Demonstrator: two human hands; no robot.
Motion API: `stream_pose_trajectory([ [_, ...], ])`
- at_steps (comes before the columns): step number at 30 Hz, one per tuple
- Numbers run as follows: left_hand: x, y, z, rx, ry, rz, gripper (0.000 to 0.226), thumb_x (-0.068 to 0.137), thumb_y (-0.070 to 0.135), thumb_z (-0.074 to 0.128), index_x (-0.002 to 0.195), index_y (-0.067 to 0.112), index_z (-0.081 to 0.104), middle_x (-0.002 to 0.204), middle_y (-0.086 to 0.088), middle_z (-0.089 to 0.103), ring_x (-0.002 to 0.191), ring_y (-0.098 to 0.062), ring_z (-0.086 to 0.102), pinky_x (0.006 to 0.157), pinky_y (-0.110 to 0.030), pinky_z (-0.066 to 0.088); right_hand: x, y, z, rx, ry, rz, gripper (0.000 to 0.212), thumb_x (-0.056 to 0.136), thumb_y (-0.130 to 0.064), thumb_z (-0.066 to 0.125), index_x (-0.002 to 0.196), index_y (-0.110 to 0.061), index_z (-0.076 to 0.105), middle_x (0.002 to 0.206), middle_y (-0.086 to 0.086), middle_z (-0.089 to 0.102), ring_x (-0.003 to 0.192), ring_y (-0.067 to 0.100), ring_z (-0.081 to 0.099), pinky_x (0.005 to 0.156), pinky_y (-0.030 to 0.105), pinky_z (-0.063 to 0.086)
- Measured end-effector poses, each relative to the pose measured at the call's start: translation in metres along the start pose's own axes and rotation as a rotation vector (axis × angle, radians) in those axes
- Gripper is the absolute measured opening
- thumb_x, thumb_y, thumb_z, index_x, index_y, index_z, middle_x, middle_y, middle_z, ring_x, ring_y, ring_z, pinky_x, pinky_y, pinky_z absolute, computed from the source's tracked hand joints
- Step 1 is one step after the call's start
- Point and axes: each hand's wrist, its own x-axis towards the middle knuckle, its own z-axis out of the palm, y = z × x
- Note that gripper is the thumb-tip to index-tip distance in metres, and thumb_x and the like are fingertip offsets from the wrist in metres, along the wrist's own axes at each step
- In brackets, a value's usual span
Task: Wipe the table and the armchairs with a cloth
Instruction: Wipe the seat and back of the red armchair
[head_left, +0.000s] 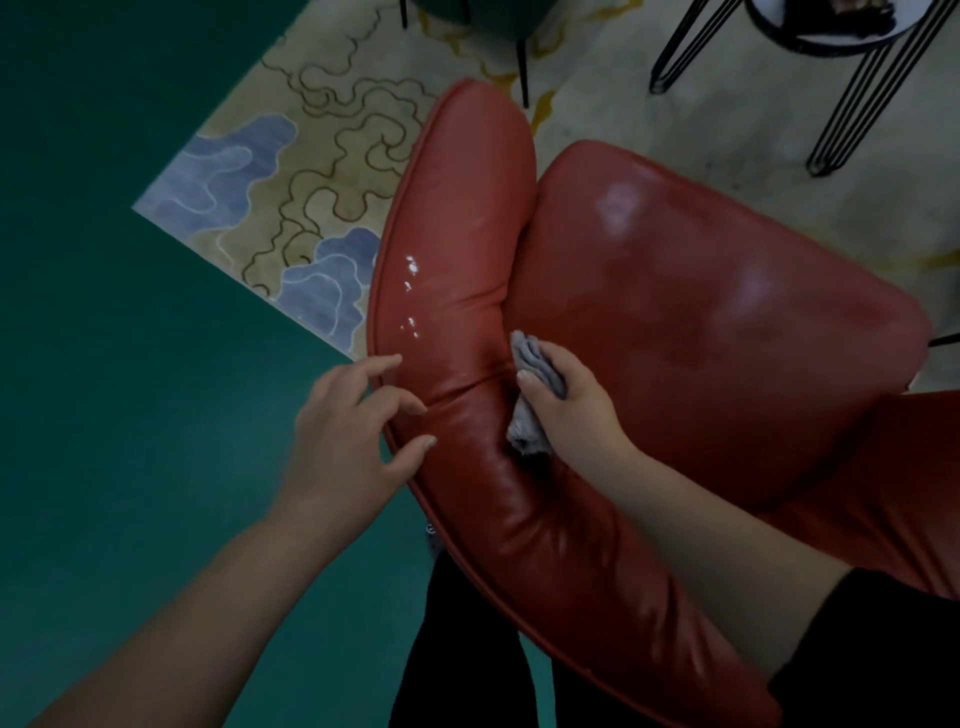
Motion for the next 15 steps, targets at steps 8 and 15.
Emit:
stream_pose_trajectory([
  [8,0.027,-0.043,-0.032,-0.008,-0.060,0.134,0.021,0.072,0.032,0.078,0.089,0.028,0.067,0.126,0.007,0.051,0.119,-0.015,0.040,0.101,-0.031,0.029,0.031,-0.048,0.047,0.071,0.275,-0.059,0.039,0.091,-0.021,0.061,0.129,-0.022,0.055,0.117,0.000,0.050,0.099,0.001,0.049,0.080,-0.008,0.029],
  [15,0.057,-0.056,-0.040,0.038,-0.125,0.215,0.028,0.072,0.037,0.078,0.096,0.027,0.067,0.132,0.005,0.049,0.124,-0.017,0.037,0.102,-0.029,0.026,0.071,-0.084,0.069,-0.009,0.371,-0.202,0.042,0.091,-0.023,0.060,0.132,-0.017,0.053,0.119,-0.004,0.051,0.114,0.011,0.047,0.100,0.016,0.031],
])
